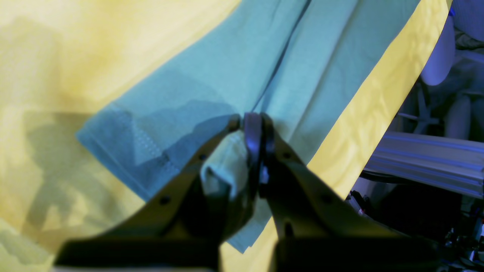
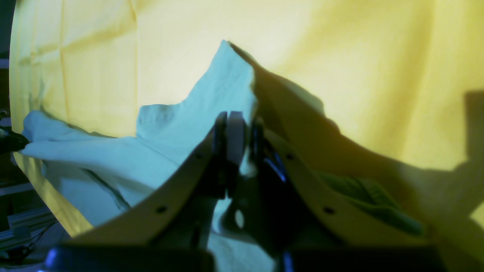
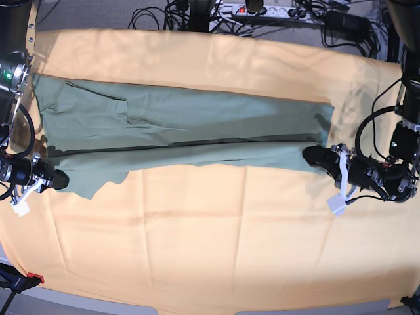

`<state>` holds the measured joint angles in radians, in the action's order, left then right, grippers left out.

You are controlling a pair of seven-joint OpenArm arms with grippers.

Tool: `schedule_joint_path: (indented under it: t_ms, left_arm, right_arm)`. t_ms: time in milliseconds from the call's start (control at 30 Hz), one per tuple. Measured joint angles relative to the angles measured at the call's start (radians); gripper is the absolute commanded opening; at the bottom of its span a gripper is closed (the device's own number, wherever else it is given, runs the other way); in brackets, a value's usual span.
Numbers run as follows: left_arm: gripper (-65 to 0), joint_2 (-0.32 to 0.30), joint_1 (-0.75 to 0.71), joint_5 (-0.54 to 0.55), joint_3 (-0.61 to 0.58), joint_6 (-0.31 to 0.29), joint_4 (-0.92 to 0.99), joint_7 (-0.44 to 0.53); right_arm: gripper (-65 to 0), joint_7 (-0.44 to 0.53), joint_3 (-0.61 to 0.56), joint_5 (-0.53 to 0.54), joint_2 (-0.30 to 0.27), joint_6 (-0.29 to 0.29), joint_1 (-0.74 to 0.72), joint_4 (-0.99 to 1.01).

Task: Fold the T-shirt properly
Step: 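Lay the folded edge down onto the shirt, keeping both grippers closed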

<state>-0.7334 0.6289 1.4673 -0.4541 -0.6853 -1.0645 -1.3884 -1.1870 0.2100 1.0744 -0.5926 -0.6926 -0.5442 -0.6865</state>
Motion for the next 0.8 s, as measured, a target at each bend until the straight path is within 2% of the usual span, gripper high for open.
schedule_joint_path:
  t_ms: [67,133,233,267,400,467,500,633,667,800]
  left_arm:
    - [-65.0,0.002,0.0,0.0,0.0,0.007,0.0,0.0]
    - [-65.0,0.002,-0.009,0.0,0.0,0.049,-0.001,0.0]
    - [-65.0,0.003,-0.055,0.003,0.001,0.049,-0.002,0.0]
    - [-62.4,0.003,-0.074,0.002,0.0,0.048,-0.002,0.0]
    - [-44.0,0.002,-0.124,0.023,0.0,0.011,-0.001,0.0]
    - [-37.5,0.002,-0.124,0.029,0.0,-0.005,-0.002,0.004]
    - [-36.2,0.001,-0.124,0.026,0.0,-0.005,-0.002,0.031]
    - [-36.0,-0.005,-0.121,0.006,0.0,-0.007,-0.002,0.12]
    - [-36.0,-0.007,-0.118,-0.007,0.0,-0.007,-0.002,0.139]
    - [-36.0,-0.007,-0.107,-0.09,0.0,-0.008,-0.002,0.206]
  right_arm:
    - [-65.0,0.0,0.0,0.0,0.0,0.0,0.0,0.0]
    - [-65.0,0.0,0.0,0.0,0.0,0.0,0.0,0.0]
    - [-65.0,0.0,0.0,0.001,0.0,0.0,0.0,0.0]
    - [-65.0,0.0,0.0,0.001,0.0,0.0,0.0,0.0]
    - [-65.0,0.0,0.0,0.0,0.0,0.0,-0.002,-0.001]
    - [-65.0,0.001,0.0,0.01,0.0,0.0,-0.002,-0.001]
    - [-62.6,0.001,0.0,0.011,0.0,0.0,-0.003,-0.001]
    - [-31.1,0.005,0.0,0.063,-0.002,0.0,-0.002,-0.001]
    - [-28.2,0.005,0.0,0.068,-0.004,0.0,-0.005,-0.001]
    - [-28.1,0.004,0.0,0.123,-0.031,0.0,-0.022,-0.001]
